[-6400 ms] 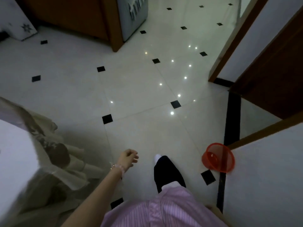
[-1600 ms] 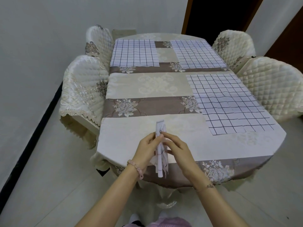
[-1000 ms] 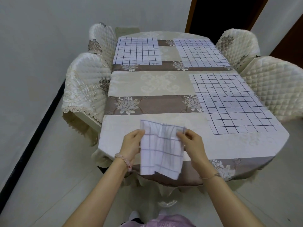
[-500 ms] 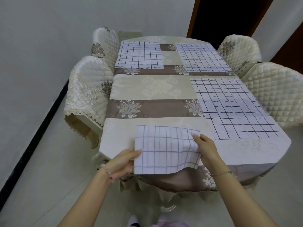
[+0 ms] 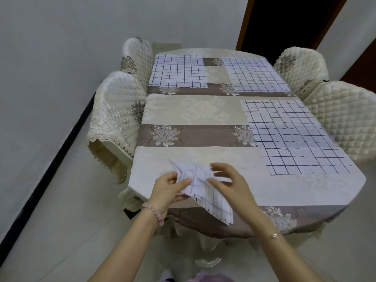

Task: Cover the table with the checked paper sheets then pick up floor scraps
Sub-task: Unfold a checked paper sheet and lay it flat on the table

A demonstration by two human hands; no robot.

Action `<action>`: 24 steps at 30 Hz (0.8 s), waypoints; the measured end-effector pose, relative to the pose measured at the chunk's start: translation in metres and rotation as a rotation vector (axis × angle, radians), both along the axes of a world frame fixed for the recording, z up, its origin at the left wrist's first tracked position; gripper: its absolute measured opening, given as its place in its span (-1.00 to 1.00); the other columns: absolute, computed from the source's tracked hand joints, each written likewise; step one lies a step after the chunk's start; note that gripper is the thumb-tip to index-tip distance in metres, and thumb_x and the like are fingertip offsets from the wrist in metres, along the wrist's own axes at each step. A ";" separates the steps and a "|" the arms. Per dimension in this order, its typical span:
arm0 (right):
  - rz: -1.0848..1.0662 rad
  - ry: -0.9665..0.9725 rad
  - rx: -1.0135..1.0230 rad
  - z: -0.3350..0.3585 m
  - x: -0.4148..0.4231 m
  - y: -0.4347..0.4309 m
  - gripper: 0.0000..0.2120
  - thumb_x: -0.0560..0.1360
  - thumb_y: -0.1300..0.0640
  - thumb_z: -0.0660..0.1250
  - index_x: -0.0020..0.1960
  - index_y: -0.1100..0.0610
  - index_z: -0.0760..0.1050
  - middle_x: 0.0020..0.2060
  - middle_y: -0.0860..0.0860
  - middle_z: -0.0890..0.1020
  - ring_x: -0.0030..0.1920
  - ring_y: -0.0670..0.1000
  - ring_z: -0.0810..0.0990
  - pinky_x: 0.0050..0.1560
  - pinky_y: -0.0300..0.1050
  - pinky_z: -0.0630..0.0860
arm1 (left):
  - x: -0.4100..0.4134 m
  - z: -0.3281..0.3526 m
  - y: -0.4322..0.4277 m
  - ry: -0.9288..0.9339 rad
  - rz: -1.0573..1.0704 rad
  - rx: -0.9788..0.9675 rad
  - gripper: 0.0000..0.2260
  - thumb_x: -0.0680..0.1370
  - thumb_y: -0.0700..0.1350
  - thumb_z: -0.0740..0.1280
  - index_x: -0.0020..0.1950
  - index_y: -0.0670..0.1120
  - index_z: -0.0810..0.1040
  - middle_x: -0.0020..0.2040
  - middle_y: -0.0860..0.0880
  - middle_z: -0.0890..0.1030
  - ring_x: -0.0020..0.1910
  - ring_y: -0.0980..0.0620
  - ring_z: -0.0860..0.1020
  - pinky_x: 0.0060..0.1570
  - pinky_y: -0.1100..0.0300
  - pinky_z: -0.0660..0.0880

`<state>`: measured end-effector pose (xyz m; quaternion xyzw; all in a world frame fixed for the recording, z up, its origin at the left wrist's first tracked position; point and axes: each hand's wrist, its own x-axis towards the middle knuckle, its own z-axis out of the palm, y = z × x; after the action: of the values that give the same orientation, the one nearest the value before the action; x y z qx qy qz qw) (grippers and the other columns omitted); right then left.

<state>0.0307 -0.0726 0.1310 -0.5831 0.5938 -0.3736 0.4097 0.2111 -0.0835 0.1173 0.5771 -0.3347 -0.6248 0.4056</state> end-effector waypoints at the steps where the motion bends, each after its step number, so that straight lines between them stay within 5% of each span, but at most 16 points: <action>1: 0.057 -0.001 0.010 0.001 0.011 0.005 -0.71 0.46 0.05 0.38 0.17 -0.09 0.49 0.09 -0.20 0.55 0.07 -0.21 0.54 0.00 -0.33 0.53 | -0.004 0.004 -0.001 0.017 0.003 -0.020 -0.84 0.47 -0.20 0.40 0.02 -0.20 0.59 -0.02 -0.16 0.69 -0.06 -0.08 0.67 -0.16 0.13 0.63; 7: 0.029 -0.137 0.007 0.002 0.031 0.007 -0.78 0.46 0.04 0.39 0.09 -0.13 0.51 0.02 -0.23 0.60 0.00 -0.32 0.54 -0.15 -0.52 0.47 | -0.009 0.020 -0.007 0.245 0.020 -0.053 -0.78 0.55 -0.12 0.27 0.05 -0.23 0.61 0.00 -0.20 0.68 -0.04 -0.11 0.67 -0.07 0.06 0.63; 11: 0.008 -0.195 -0.017 0.005 0.031 0.006 -0.73 0.46 0.08 0.39 0.13 -0.12 0.50 0.03 -0.20 0.60 -0.01 -0.24 0.58 -0.11 -0.44 0.50 | -0.006 0.023 -0.004 0.323 -0.068 -0.051 -0.78 0.59 -0.15 0.21 0.09 -0.20 0.60 0.01 -0.22 0.68 0.01 -0.14 0.66 -0.02 0.05 0.62; 19: 0.009 -0.229 -0.033 -0.002 0.035 -0.002 -0.73 0.46 0.06 0.39 0.14 -0.13 0.50 0.02 -0.17 0.62 0.04 -0.19 0.59 -0.03 -0.26 0.57 | -0.006 0.023 -0.005 0.179 -0.082 -0.133 -0.81 0.54 -0.29 0.28 0.12 -0.25 0.58 0.02 -0.20 0.67 0.02 -0.12 0.65 0.01 0.03 0.61; 24: -0.116 -0.281 -0.100 0.000 0.023 -0.018 -0.86 0.52 0.15 0.32 -0.16 0.02 0.62 -0.28 -0.14 0.65 -0.21 -0.17 0.58 -0.16 -0.28 0.50 | -0.001 0.025 -0.011 0.153 0.014 -0.171 -0.88 0.51 -0.31 0.31 -0.09 -0.14 0.62 -0.22 -0.04 0.68 -0.22 0.05 0.65 -0.19 0.21 0.62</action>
<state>0.0536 -0.0908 0.1307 -0.5095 0.5440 -0.5035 0.4371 0.2096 -0.0942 0.1419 0.4935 -0.3508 -0.6332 0.4821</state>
